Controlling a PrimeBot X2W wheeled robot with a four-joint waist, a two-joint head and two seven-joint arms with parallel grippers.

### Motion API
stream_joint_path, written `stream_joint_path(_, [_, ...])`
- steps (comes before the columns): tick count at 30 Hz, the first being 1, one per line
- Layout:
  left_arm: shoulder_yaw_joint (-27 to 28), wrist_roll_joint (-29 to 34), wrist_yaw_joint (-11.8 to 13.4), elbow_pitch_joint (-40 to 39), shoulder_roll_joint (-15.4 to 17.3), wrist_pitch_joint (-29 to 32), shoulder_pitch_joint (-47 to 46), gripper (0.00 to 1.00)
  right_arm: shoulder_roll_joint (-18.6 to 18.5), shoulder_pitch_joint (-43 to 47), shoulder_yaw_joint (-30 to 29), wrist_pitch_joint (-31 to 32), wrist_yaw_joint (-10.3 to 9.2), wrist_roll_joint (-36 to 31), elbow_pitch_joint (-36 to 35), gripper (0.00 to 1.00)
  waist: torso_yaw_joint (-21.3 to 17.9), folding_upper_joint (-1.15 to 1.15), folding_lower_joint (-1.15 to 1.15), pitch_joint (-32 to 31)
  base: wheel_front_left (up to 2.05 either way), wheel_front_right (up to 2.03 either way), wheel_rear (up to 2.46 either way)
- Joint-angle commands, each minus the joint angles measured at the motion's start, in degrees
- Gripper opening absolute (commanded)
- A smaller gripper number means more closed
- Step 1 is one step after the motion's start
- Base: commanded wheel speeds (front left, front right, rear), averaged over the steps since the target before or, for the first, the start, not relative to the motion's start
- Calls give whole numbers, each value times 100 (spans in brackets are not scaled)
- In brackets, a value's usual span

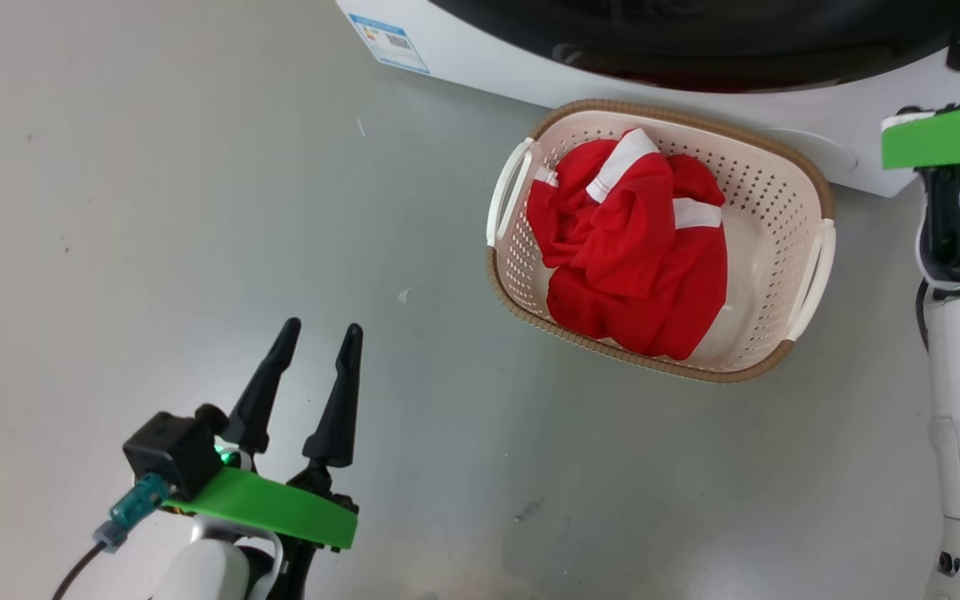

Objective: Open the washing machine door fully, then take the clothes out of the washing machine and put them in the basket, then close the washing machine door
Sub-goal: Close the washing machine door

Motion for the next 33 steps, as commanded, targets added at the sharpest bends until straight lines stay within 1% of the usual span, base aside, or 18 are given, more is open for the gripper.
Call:
stream_joint_path(1, [166, -36, -31, -123, 118, -29, -77, 100, 30, -281, -102, -29, -15, -44, -182, 0, 34, 0, 0, 36, 0, 0, 0])
stream_joint_path(5, [157, -41, -31, -105, 116, -29, -87, 100, 57, -342, -163, -29, -15, -72, -199, 0, 37, 0, 0, 31, 0, 0, 0])
stream_joint_path(9, [178, -28, -31, -70, 129, -29, -69, 100, 75, -215, 45, -29, -15, -71, -159, 0, 2, 0, 0, -70, 0, 0, 0])
stream_joint_path(13, [197, 10, -31, -20, 169, -29, -9, 100, 87, 172, 315, -29, -15, -76, -99, 0, -79, 0, 0, -281, 0, 0, 0])
stream_joint_path(14, [203, 23, -31, -8, 185, -29, 11, 100, 88, 294, 388, -29, -15, -73, -84, 8, -104, 0, 0, -348, 0, 0, 0])
stream_joint_path(16, [215, 50, -31, 19, 227, -29, 61, 100, 90, 573, 544, -29, -15, -52, -66, 45, -163, 0, 0, -500, 0, 0, 0])
stream_joint_path(17, [228, 63, -31, 29, 251, -29, 90, 100, 88, 717, 628, -29, -15, -53, -60, 66, -197, 0, 0, -577, 0, 0, 0])
stream_joint_path(18, [232, 74, -31, 33, 277, -29, 121, 100, 87, 863, 678, -29, -15, -39, -66, 100, -233, 0, 0, -656, 0, 0, 0])
stream_joint_path(25, [282, 155, -31, 72, 452, -29, 329, 100, 67, 1738, 985, -29, -15, 35, -214, 100, -492, 0, 0, -1093, 0, 0, 0])
stream_joint_path(33, [370, 217, -31, 74, 652, -29, 611, 100, 94, 2856, 973, -29, -15, 201, -577, 100, -924, 0, 0, -1592, 0, 0, 0])
